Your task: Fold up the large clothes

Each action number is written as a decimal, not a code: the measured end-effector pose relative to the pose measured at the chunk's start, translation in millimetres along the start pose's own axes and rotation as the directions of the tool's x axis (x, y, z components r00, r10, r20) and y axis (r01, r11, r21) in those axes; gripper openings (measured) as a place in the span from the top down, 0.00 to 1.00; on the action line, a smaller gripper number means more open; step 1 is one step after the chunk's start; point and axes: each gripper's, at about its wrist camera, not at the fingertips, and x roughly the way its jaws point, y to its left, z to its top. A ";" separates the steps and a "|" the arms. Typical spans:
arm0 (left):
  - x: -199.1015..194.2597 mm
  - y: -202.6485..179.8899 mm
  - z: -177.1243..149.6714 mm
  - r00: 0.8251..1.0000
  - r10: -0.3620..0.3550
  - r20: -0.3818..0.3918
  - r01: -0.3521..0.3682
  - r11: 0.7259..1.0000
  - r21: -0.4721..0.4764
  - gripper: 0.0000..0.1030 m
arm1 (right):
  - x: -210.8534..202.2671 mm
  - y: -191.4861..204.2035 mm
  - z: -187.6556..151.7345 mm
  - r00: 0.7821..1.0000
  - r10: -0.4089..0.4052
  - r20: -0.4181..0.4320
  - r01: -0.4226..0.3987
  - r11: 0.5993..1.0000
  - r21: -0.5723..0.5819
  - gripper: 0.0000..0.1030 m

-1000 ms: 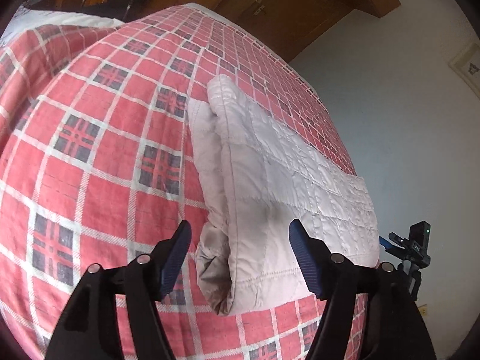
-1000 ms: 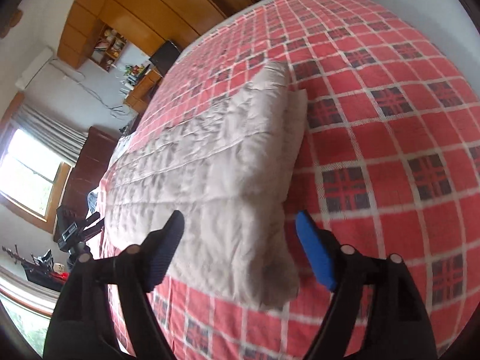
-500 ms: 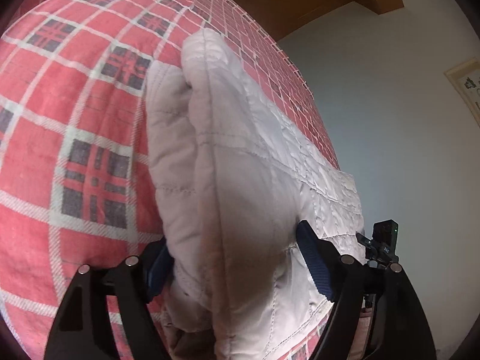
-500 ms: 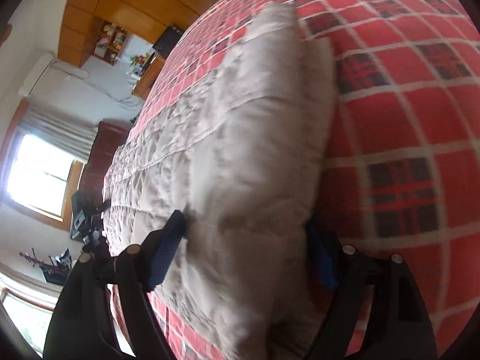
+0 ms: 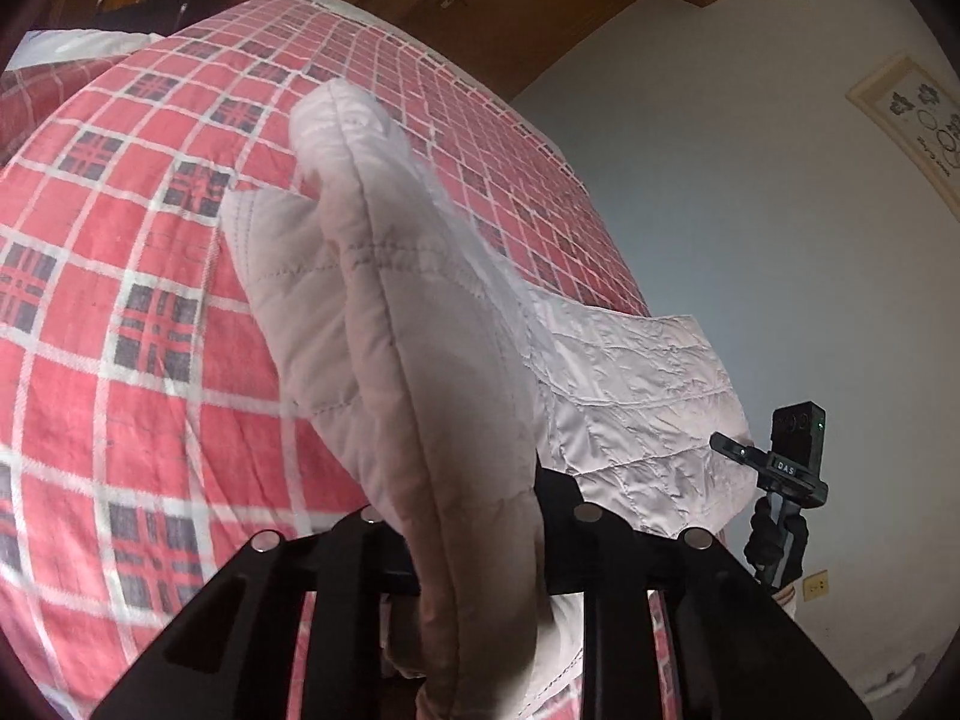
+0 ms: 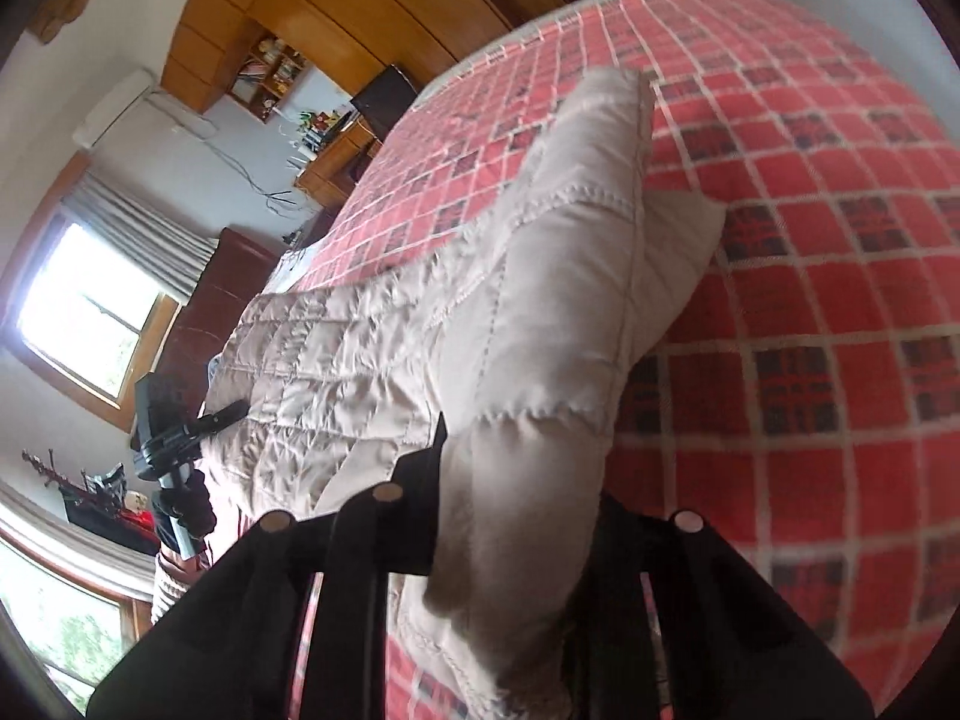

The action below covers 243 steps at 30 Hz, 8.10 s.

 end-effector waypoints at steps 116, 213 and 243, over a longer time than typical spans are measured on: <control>6.6 -139.4 -186.9 0.868 0.484 0.114 -0.497 0.833 0.244 0.17 | -36.3 -28.6 -183.0 0.992 0.001 -0.124 0.012 0.994 0.109 0.45; -25.6 -116.9 -146.9 0.995 0.098 0.015 -0.099 0.992 0.081 0.15 | 52.1 228.9 -146.4 0.951 -0.276 -0.142 0.189 0.878 -0.440 0.73; 78.5 -122.6 -81.2 0.971 -0.161 -0.174 0.170 0.985 0.036 0.79 | -31.7 202.5 -161.3 0.995 -0.098 -0.004 0.090 0.927 -0.364 0.33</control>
